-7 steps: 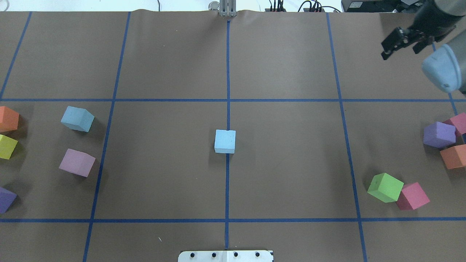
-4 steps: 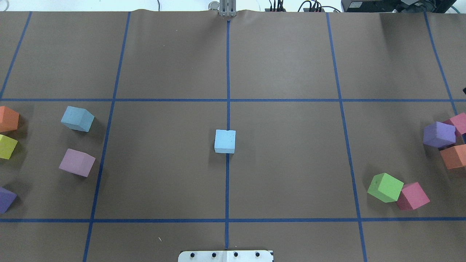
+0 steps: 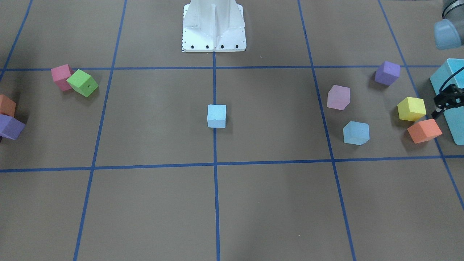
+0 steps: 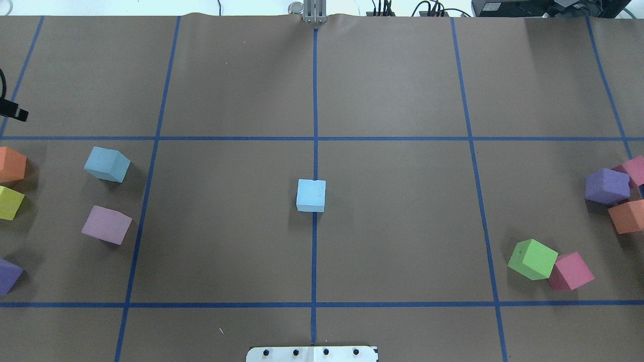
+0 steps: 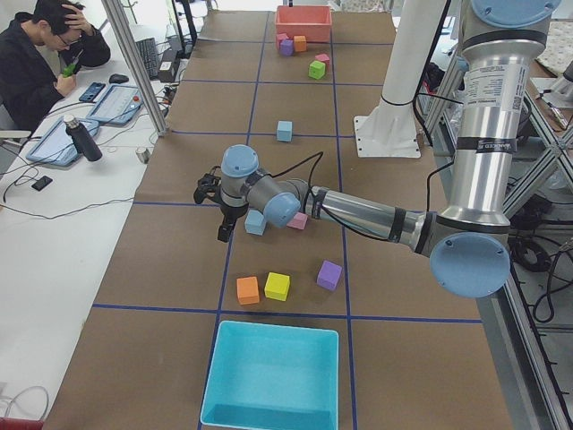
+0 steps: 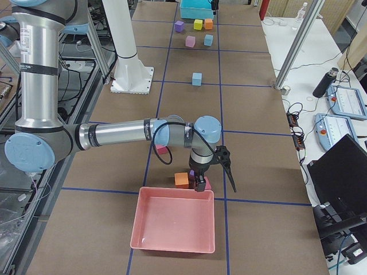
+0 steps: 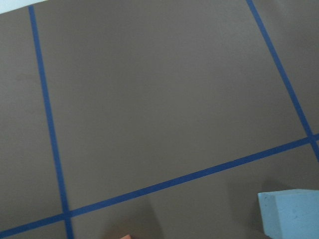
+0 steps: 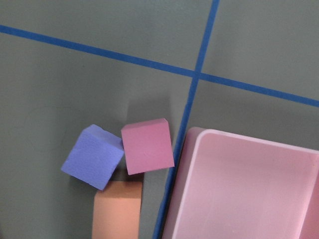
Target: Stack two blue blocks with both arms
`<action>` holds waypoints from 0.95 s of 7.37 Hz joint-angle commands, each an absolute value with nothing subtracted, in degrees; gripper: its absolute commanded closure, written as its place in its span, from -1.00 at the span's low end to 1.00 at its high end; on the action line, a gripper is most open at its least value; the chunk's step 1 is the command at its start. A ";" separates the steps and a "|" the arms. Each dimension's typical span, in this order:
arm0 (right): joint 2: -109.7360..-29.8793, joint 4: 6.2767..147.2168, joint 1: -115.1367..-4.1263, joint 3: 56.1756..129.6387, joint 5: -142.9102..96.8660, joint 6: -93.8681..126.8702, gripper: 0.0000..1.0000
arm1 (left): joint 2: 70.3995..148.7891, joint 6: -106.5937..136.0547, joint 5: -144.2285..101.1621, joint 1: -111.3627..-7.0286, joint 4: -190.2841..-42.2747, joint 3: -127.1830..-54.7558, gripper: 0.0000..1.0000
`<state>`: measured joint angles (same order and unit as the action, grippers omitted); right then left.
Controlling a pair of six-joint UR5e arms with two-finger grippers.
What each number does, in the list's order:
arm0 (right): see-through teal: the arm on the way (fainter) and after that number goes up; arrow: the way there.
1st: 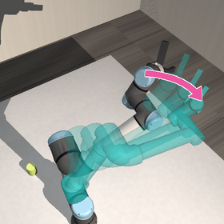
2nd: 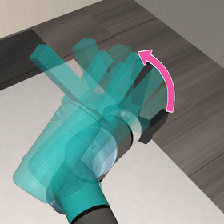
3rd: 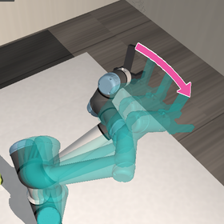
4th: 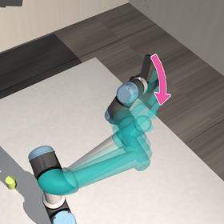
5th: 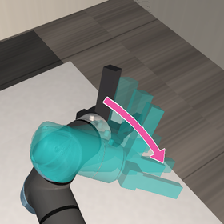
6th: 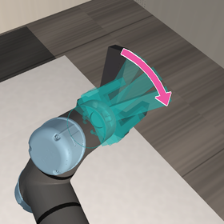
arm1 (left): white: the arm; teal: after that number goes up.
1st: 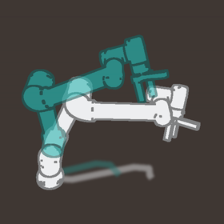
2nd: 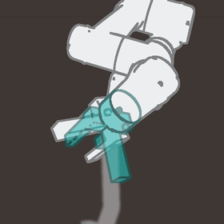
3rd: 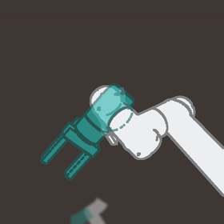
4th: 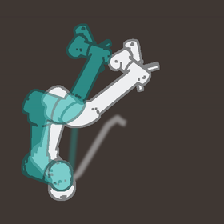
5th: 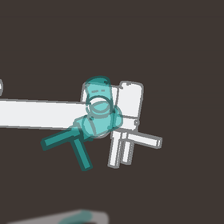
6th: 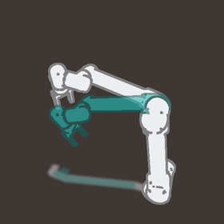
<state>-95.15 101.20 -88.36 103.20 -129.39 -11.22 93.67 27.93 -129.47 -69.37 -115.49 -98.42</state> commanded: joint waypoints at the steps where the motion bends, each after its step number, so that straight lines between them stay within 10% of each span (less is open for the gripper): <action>1: -95.98 101.16 -89.38 102.92 -129.64 -11.43 -1.00 | 94.22 42.56 -129.11 -62.51 -119.95 -98.43 -0.96; 7: -96.33 101.08 -89.38 102.92 -129.55 -11.51 -1.00 | 96.68 50.74 -117.87 -50.98 -123.84 -95.45 -0.96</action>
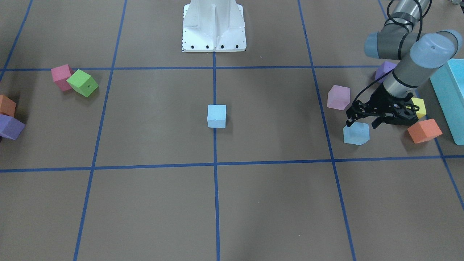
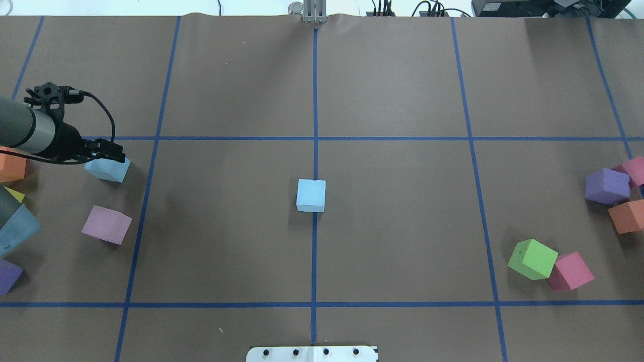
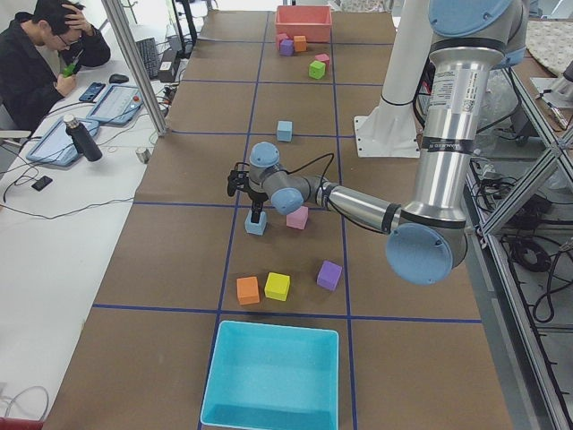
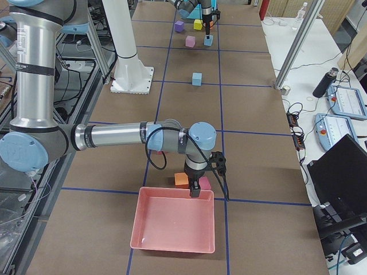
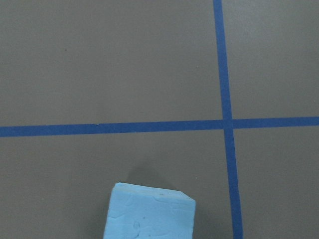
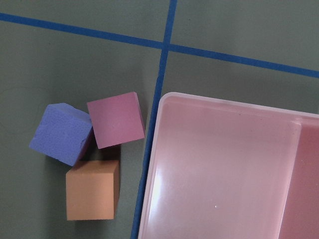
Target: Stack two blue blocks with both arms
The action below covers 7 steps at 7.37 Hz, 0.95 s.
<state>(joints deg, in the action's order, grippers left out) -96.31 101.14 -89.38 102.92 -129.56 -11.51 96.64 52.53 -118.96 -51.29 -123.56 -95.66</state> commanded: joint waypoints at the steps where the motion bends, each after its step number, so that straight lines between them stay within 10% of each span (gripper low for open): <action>1: -96.24 101.16 -89.38 102.92 -129.55 -11.43 -1.00 | 96.24 47.93 -117.95 -50.98 -123.66 -95.28 -0.96; 7: -96.24 101.16 -89.38 102.92 -129.64 -11.34 -1.00 | 98.86 47.02 -116.11 -50.71 -123.84 -89.75 -0.96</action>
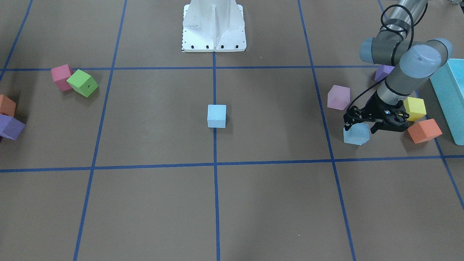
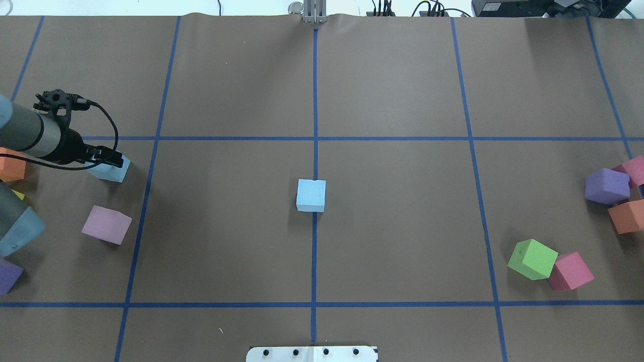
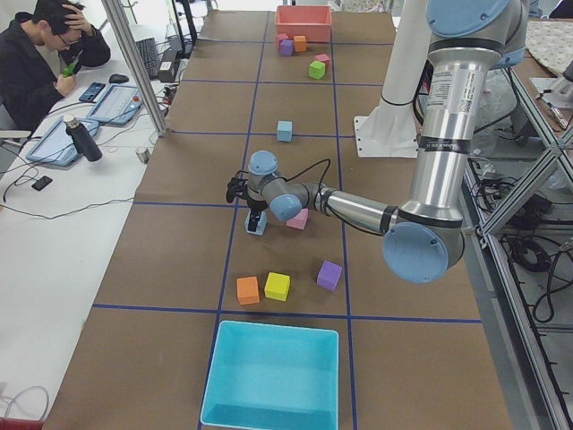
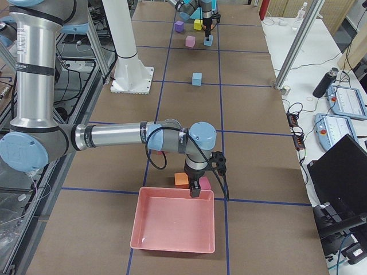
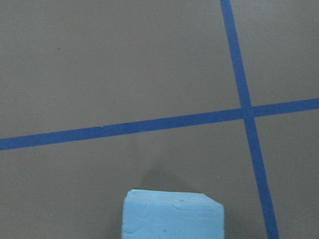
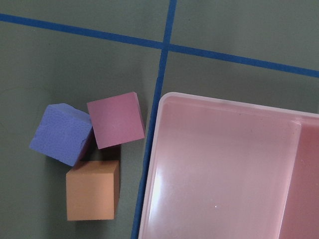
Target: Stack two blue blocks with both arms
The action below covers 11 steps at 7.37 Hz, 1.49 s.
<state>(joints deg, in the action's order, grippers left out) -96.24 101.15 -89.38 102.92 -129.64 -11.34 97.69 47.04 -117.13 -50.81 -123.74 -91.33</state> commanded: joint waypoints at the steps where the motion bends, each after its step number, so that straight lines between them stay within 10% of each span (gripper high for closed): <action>1: -96.24 101.08 -89.38 102.92 -129.64 -11.25 -1.00 | 99.66 47.02 -116.10 -50.63 -123.84 -89.04 -0.79; 4: -96.15 101.08 -89.38 102.92 -129.64 -11.25 -1.00 | 99.58 46.93 -116.19 -50.36 -123.84 -89.64 0.86; 11: -96.24 101.16 -89.38 102.39 -129.64 -11.16 -1.00 | 121.42 57.18 -115.77 -46.61 -99.27 -93.52 1.00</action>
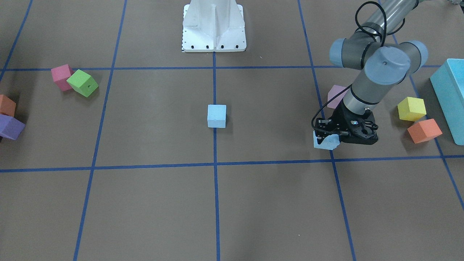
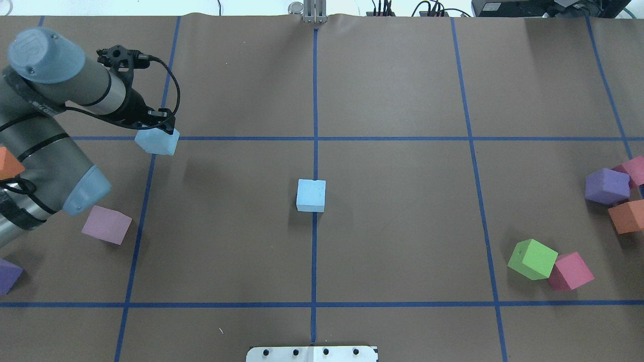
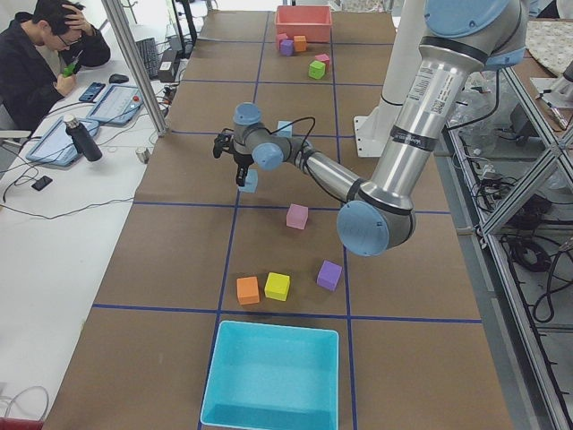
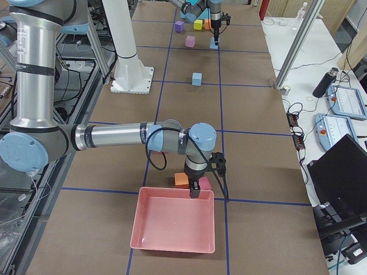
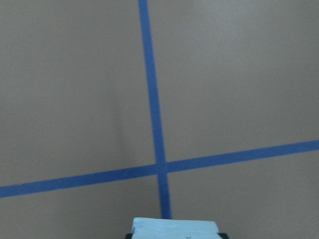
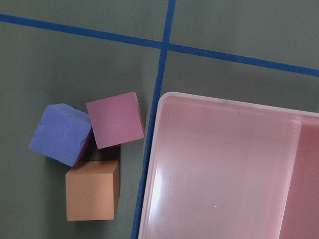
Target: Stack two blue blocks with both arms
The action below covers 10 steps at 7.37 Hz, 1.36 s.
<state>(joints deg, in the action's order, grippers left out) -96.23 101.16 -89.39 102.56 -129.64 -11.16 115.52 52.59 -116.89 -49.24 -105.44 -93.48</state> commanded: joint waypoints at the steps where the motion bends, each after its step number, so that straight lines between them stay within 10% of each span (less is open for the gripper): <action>1: -96.24 101.16 -89.38 102.39 -129.64 -11.08 -1.00 | 126.60 61.65 -113.58 -43.45 -94.36 -93.43 1.00; 10: -96.24 101.16 -89.38 101.87 -129.73 -11.07 -1.00 | 143.00 69.52 -102.13 -29.09 -85.08 -86.67 0.99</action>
<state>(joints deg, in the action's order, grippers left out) -96.25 101.18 -89.38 101.90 -129.66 -11.07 142.52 69.72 -102.22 -29.15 -85.07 -87.56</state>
